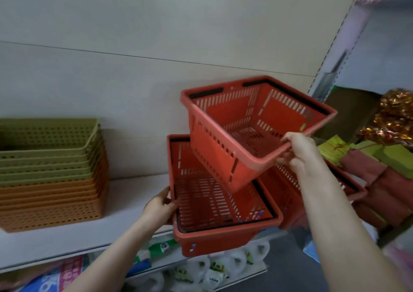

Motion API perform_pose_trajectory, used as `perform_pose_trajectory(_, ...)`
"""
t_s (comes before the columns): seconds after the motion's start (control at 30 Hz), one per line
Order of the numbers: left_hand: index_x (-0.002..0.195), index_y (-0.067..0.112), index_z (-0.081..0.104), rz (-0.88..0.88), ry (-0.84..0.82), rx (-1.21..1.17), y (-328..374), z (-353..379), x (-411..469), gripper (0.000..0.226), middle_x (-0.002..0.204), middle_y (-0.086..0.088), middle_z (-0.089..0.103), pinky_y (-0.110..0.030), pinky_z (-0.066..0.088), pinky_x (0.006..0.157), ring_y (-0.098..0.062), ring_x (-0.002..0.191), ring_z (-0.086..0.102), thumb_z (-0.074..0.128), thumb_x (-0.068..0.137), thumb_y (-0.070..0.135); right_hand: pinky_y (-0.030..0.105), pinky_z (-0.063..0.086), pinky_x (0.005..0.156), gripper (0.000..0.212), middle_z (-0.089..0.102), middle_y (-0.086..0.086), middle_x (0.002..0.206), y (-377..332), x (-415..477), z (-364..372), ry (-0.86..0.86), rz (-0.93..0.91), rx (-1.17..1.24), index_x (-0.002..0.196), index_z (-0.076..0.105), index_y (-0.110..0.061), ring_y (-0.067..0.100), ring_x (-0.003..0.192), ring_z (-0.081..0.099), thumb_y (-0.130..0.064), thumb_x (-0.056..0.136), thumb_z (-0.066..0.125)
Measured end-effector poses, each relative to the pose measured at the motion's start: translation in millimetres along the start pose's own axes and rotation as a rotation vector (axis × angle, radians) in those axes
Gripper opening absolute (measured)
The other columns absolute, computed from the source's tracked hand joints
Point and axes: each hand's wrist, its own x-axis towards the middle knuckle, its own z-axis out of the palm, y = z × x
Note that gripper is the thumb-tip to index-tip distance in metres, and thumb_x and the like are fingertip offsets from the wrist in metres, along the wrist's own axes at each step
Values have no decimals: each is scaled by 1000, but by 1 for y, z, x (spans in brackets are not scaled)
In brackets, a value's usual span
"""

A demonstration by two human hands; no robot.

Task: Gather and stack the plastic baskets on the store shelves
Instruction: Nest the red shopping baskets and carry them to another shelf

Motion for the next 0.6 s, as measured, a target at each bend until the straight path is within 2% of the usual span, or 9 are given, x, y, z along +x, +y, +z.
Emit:
perform_pose_trajectory(0.07, 124, 34, 52, -4, -18, -43, -4, -6, 1, 38, 91, -13, 69, -48, 61, 75, -32, 74, 73, 62, 90, 20, 32, 50, 45, 11, 54, 8, 46, 5, -6, -18, 35, -94, 21, 89, 58, 3, 25, 47, 55, 6, 80, 51)
perform_pose_trajectory(0.13, 127, 36, 47, 11, -11, -39, -6, -8, 1, 41, 93, -12, 65, -45, 61, 74, -30, 78, 71, 59, 94, 13, 29, 53, 43, 24, 62, 11, 53, 5, -9, -32, 10, -151, 16, 105, 61, 6, 21, 44, 62, 8, 83, 53)
perform_pose_trajectory(0.23, 143, 27, 43, 29, -3, -22, -12, -16, 2, 53, 94, -11, 63, -38, 61, 66, -27, 78, 70, 58, 95, 11, 30, 55, 39, 15, 67, 7, 49, 3, -17, -38, -159, -134, -41, 96, 64, 0, 18, 38, 64, 6, 88, 52)
perform_pose_trajectory(0.3, 146, 23, 41, 11, -3, -42, -15, -25, 0, 55, 97, -11, 63, -34, 60, 63, -25, 77, 70, 58, 95, 11, 33, 56, 39, 14, 67, 8, 49, 6, -20, -33, -240, -107, -83, 89, 64, -2, 20, 38, 63, 5, 90, 52)
perform_pose_trajectory(0.4, 149, 23, 36, -49, -20, -92, -16, -41, -5, 59, 107, -12, 63, -26, 59, 57, -23, 83, 70, 57, 96, 12, 35, 56, 40, 14, 70, 11, 55, 16, -12, -27, -315, -68, -118, 92, 65, -2, 22, 41, 65, 3, 90, 52)
perform_pose_trajectory(0.5, 148, 19, 39, -134, -65, -154, -16, -49, -6, 54, 113, -14, 69, -34, 61, 69, -24, 95, 71, 56, 97, 15, 35, 58, 44, 16, 72, 12, 61, 17, 0, -22, -388, -63, -148, 99, 64, 0, 23, 46, 68, 2, 91, 51)
perform_pose_trajectory(0.6, 144, 12, 45, -168, -46, -145, -16, -52, -5, 50, 110, -12, 72, -44, 60, 83, -23, 98, 72, 57, 95, 11, 37, 58, 45, 16, 71, 13, 60, 12, 11, -18, -486, -77, -179, 98, 64, -1, 24, 43, 66, 3, 91, 50)
